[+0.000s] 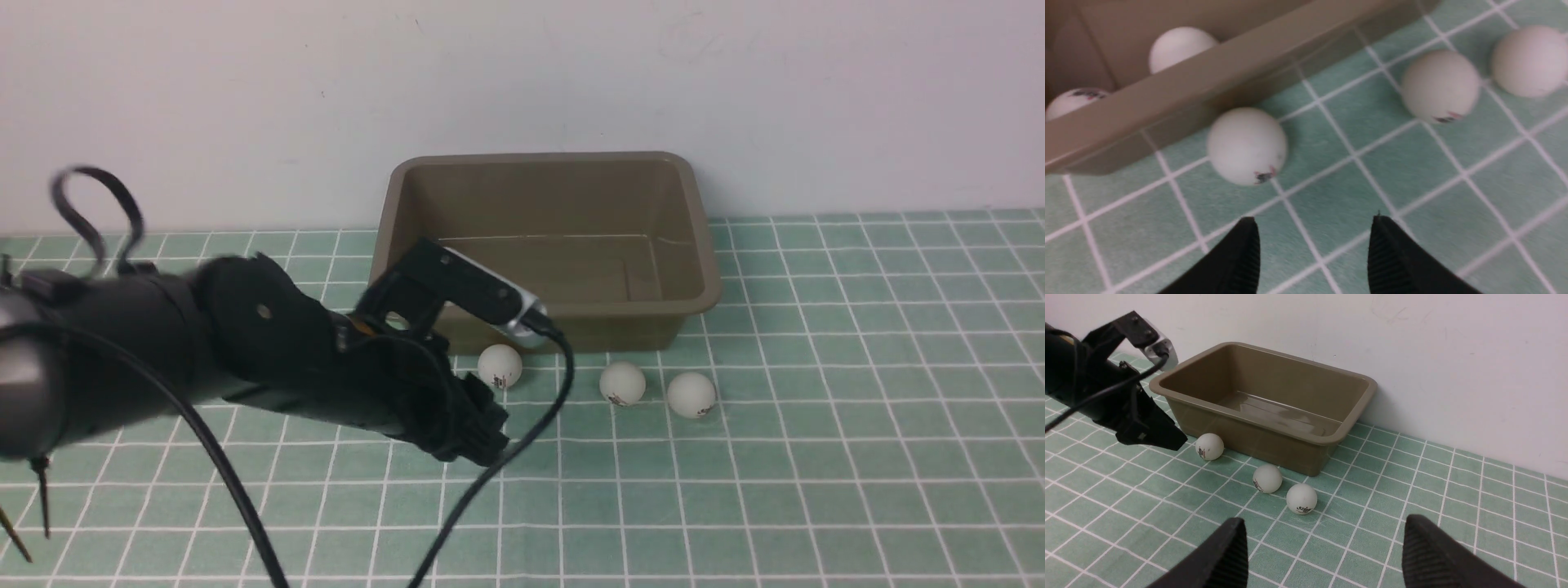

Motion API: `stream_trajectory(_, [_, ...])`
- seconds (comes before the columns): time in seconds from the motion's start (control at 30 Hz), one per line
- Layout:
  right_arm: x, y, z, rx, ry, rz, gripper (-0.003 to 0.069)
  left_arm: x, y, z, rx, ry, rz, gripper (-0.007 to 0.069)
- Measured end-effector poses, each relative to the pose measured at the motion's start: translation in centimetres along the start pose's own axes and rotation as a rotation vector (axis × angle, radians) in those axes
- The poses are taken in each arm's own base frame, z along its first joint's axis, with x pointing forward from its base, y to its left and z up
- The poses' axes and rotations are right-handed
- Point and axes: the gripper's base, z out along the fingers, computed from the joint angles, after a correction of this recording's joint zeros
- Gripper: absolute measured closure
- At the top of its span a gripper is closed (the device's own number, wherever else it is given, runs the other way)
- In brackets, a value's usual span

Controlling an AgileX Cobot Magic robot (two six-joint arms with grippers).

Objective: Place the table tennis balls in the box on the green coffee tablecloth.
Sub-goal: 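Reach for and grasp a ping pong ball on the table beside the basket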

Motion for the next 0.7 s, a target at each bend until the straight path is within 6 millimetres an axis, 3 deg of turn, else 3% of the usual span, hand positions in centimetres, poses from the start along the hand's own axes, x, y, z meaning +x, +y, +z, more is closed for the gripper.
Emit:
stream_trajectory(0.13, [0.0, 0.0, 0.0, 0.000, 0.000, 0.000, 0.0196, 0.5, 0.6, 1.2, -0.053, -0.005, -0.018, 0.0253])
stream_trajectory(0.43, [0.0, 0.0, 0.0, 0.000, 0.000, 0.001, 0.0196, 1.0, 0.8, 2.0, -0.077, 0.002, -0.028, 0.0050])
stream_trajectory(0.7, [0.0, 0.0, 0.0, -0.002, -0.001, -0.016, 0.0196, 1.0, 1.3, 2.4, -0.117, -0.024, -0.080, 0.0041])
